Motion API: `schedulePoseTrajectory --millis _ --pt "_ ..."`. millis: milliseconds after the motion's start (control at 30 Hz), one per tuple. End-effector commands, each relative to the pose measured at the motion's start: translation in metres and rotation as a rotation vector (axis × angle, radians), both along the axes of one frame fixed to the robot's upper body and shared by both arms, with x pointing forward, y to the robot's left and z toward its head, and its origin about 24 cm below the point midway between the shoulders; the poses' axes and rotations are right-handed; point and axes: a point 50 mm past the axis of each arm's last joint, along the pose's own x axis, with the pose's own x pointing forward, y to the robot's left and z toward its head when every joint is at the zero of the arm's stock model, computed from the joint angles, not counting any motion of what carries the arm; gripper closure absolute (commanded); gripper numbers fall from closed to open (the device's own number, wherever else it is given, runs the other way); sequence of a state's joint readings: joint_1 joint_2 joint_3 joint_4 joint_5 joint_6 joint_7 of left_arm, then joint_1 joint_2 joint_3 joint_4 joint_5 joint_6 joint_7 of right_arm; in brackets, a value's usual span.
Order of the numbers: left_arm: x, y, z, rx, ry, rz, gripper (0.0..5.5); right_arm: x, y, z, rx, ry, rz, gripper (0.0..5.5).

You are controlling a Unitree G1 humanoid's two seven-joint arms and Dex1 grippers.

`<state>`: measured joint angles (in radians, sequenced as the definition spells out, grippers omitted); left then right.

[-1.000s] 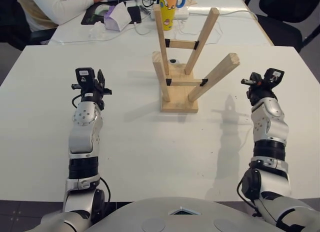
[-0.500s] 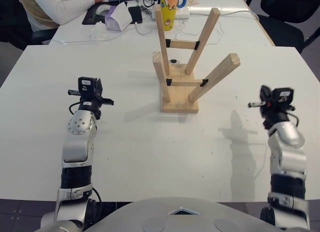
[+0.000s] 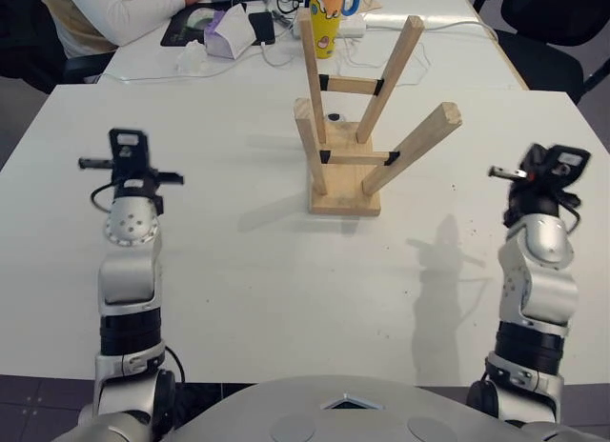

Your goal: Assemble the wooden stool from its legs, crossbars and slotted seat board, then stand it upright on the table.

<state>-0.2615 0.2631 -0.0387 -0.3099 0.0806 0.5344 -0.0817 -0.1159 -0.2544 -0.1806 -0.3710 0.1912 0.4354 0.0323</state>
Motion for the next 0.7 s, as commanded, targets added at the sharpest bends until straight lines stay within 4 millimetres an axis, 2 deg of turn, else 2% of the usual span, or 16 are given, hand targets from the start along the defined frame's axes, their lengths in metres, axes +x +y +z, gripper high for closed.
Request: schedulePoseTrajectory --millis 33,100,167,400,467,600,667,700 --pt "-0.014 -0.087 -0.001 -0.006 0.103 -0.438 5.47 -0.022 0.063 0.004 -0.051 -0.003 0.374 5.5" --pt "-0.017 -0.101 -0.004 -0.006 0.13 -0.48 5.47 -0.025 0.063 -0.005 -0.1 0.052 0.373 5.5" --pt "-0.019 -0.099 -0.008 -0.009 0.154 -0.459 5.47 -0.023 0.057 -0.014 -0.147 0.117 0.346 5.5" --pt "-0.011 -0.058 -0.023 0.007 0.209 -0.242 5.47 -0.015 0.028 -0.031 -0.186 0.257 0.145 5.5" --pt "-0.006 -0.035 -0.03 0.019 0.224 -0.105 5.47 -0.014 0.01 -0.037 -0.182 0.3 0.026 5.5" --pt "-0.007 0.035 -0.045 0.07 0.213 0.256 5.47 -0.021 -0.045 -0.041 -0.132 0.311 -0.326 5.5" --pt "-0.012 0.063 -0.04 0.092 0.166 0.383 5.47 -0.024 -0.061 -0.035 -0.105 0.278 -0.439 5.5" --pt "-0.012 0.069 -0.036 0.092 0.143 0.406 5.47 -0.024 -0.062 -0.032 -0.084 0.26 -0.454 5.5"
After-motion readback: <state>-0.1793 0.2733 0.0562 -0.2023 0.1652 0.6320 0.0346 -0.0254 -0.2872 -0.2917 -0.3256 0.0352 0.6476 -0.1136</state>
